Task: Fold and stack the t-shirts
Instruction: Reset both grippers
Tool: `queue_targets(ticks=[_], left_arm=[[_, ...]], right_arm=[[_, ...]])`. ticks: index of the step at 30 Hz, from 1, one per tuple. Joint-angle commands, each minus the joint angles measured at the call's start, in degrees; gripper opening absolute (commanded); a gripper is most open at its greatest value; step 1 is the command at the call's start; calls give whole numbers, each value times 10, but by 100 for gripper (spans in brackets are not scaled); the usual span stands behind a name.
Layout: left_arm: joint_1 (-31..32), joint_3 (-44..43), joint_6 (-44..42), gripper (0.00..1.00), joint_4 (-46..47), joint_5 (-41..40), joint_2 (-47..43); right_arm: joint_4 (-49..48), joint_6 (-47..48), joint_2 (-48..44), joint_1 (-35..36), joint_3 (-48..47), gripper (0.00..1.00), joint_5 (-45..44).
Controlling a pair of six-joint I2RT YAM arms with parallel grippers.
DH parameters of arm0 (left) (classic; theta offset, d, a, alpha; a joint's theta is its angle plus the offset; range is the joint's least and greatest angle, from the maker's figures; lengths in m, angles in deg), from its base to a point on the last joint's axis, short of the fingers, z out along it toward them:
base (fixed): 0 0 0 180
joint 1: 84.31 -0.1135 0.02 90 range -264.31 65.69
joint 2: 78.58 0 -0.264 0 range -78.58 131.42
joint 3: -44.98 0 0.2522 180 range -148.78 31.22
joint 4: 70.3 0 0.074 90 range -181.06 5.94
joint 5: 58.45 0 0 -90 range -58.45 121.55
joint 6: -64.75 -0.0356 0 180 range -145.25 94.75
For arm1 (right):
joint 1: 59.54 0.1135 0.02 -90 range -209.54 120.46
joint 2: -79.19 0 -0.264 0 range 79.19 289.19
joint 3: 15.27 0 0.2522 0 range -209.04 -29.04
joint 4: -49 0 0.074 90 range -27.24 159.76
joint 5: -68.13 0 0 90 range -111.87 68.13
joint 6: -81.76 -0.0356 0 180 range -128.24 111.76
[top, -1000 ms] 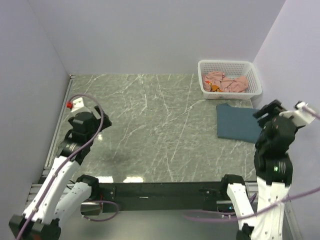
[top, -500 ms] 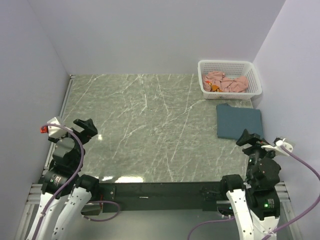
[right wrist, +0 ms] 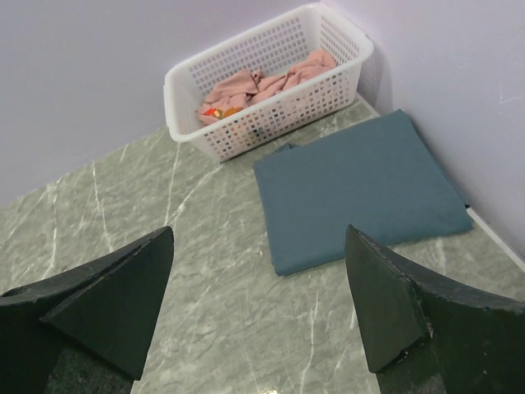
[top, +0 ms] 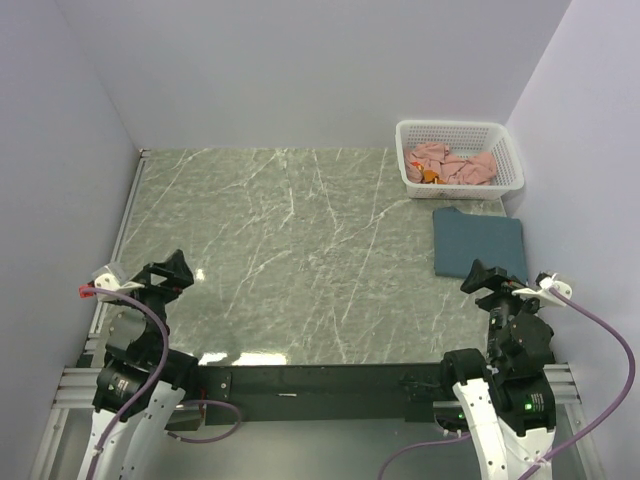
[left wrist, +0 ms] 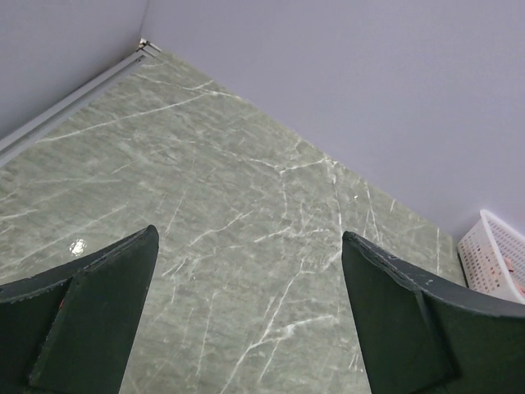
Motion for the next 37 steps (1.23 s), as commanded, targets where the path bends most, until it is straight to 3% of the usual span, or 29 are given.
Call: queue_targets(ticks=[1, 21, 27, 37], left_arm=[[1, 4, -11, 100, 36, -7, -22], [1, -32, -6, 99, 22, 55, 90], [1, -36, -6, 99, 16, 64, 104], [1, -32, -11, 99, 20, 69, 93]], right_arm=[[-27, -1, -7, 4, 0, 91, 7], [-32, -4, -5, 10, 7, 93, 26], [-28, -4, 42, 11, -7, 93, 8], [-37, 12, 25, 11, -4, 94, 29]])
